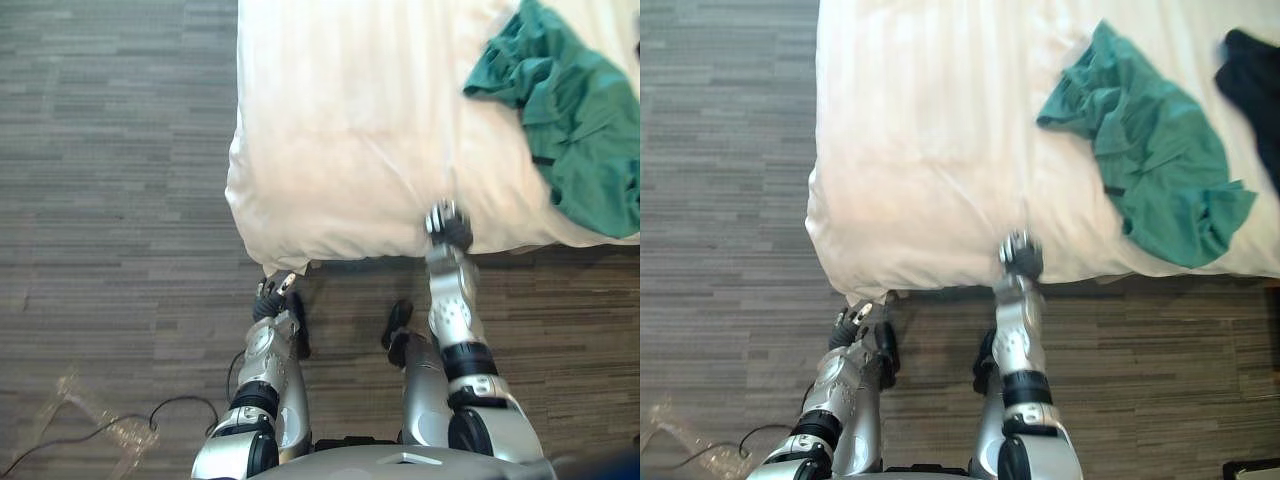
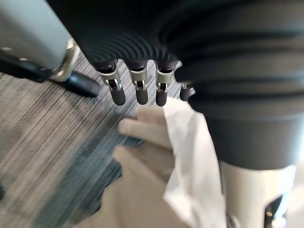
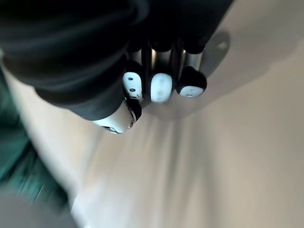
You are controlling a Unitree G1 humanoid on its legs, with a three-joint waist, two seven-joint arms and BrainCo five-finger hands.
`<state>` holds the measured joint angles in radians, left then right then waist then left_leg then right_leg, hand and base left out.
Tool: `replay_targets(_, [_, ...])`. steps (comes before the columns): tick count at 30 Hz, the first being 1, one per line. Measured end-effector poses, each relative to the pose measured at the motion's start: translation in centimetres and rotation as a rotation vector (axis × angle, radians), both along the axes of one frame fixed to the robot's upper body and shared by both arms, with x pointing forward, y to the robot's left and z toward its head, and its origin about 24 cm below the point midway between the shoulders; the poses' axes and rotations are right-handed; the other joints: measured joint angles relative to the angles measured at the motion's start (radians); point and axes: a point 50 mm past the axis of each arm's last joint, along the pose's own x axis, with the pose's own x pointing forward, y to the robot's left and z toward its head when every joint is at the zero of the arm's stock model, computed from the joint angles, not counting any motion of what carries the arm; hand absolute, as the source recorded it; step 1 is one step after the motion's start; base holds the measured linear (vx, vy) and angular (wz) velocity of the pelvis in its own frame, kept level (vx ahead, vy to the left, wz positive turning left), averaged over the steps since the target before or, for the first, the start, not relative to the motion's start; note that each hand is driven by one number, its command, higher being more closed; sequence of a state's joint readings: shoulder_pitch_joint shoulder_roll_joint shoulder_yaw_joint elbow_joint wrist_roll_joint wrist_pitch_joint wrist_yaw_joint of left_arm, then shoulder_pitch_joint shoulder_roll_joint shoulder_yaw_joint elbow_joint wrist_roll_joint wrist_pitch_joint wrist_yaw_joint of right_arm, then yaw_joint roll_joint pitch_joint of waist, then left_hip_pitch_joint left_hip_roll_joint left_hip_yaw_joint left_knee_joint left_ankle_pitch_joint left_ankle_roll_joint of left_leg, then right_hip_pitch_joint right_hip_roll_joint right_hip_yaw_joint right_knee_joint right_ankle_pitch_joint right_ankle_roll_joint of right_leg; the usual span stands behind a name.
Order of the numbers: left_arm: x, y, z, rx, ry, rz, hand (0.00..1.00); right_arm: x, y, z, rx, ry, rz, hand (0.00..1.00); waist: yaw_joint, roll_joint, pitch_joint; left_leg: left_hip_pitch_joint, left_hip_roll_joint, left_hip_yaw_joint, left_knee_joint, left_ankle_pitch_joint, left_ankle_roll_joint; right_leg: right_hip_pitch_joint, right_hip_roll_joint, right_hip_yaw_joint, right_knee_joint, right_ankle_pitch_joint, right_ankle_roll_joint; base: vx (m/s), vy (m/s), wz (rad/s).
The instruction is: Tidy the bed and pick cloth on bed and put in laundry
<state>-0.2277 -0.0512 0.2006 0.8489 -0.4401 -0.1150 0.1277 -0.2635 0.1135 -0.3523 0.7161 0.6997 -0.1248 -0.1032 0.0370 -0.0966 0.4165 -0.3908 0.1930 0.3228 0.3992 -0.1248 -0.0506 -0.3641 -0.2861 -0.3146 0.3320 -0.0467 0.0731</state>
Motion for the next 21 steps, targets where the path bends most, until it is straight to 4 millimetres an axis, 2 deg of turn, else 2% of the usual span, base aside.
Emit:
replay_targets(1, [-0.3,0.0,-0.2,-0.002,0.009,-0.003,0.00,-1.6,-0.5,-1.6,0.009,0.083,-0.013,1.00,-0.003,0.000,0.000,0.013,0.000,0.005,-0.007,-0.003,-0.001,0.012,0.002,0.001,-0.010,0.002,0.003,0.09,0.055,-0.17])
replay_targets(2, [-1.0,0.2,-0.8,-0.007,0.033,-0.005,0.00,-4.3,-1.3,-3.8,0.016,0.194,-0.032,1.00,-0.009,0.000,0.000,0.045,0.001,0.019,-0.025,-0.004,-0.002,0.040,0.006,0.001,-0.035,0.005,0.008,0.11,0.048,-0.23])
replay_targets(3, [-2.1,0.4,-1.5,-0.009,0.068,-0.004,0.00,-6.8,-1.9,-5.2,0.020,0.266,-0.056,0.00,-0.024,0.000,-0.003,0.083,0.001,0.034,-0.048,-0.004,-0.005,0.072,0.010,0.002,-0.057,0.007,0.009,0.13,0.039,-0.30])
replay_targets(5, [-3.5,0.5,-2.6,-0.009,0.127,-0.007,0.00,-9.5,-2.1,-6.5,0.013,0.346,-0.061,0.00,-0.033,-0.001,-0.027,0.122,0.004,0.055,-0.072,-0.005,-0.015,0.099,0.017,0.006,-0.082,0.017,0.008,0.12,0.010,-0.29])
replay_targets(7, [-5.7,0.8,-3.9,0.003,0.201,-0.034,0.00,-13.1,-2.0,-8.2,0.006,0.462,-0.040,0.00,-0.038,0.000,-0.115,0.156,0.016,0.077,-0.107,0.007,-0.030,0.114,0.034,0.011,-0.110,0.022,0.017,0.23,-0.022,-0.26])
replay_targets(9, [-6.8,1.0,-4.6,0.028,0.250,-0.061,0.00,-14.7,-1.8,-8.9,-0.017,0.524,0.015,0.00,-0.040,0.002,-0.162,0.209,0.016,0.085,-0.145,0.015,-0.046,0.153,0.043,0.006,-0.128,0.018,0.016,0.24,-0.049,-0.12])
replay_targets(12, [-8.5,1.1,-5.4,0.073,0.311,-0.118,0.00,-15.4,-1.3,-9.3,-0.080,0.575,0.134,0.00,-0.044,0.020,-0.237,0.291,0.013,0.105,-0.221,0.033,-0.063,0.211,0.059,-0.003,-0.165,0.017,0.015,0.17,-0.038,-0.10])
replay_targets(14, [-9.7,1.0,-6.0,0.085,0.361,-0.144,0.00,-15.7,-1.5,-9.5,-0.118,0.601,0.181,0.00,-0.044,0.035,-0.264,0.334,0.008,0.108,-0.264,0.046,-0.071,0.246,0.067,-0.004,-0.187,0.017,0.016,0.14,-0.029,-0.08])
replay_targets(16, [-10.9,1.0,-6.6,0.104,0.410,-0.171,0.00,-15.8,-1.7,-9.6,-0.171,0.624,0.233,0.00,-0.046,0.048,-0.280,0.385,0.006,0.115,-0.315,0.064,-0.080,0.282,0.079,-0.004,-0.212,0.016,0.016,0.08,-0.022,-0.06])
replay_targets(21, [-11.8,1.4,-6.9,0.167,0.452,-0.235,0.00,-16.8,-1.6,-10.1,-0.220,0.694,0.324,0.00,-0.047,0.058,-0.295,0.462,0.002,0.138,-0.380,0.090,-0.093,0.337,0.106,0.014,-0.256,0.020,0.019,0.02,-0.024,-0.14])
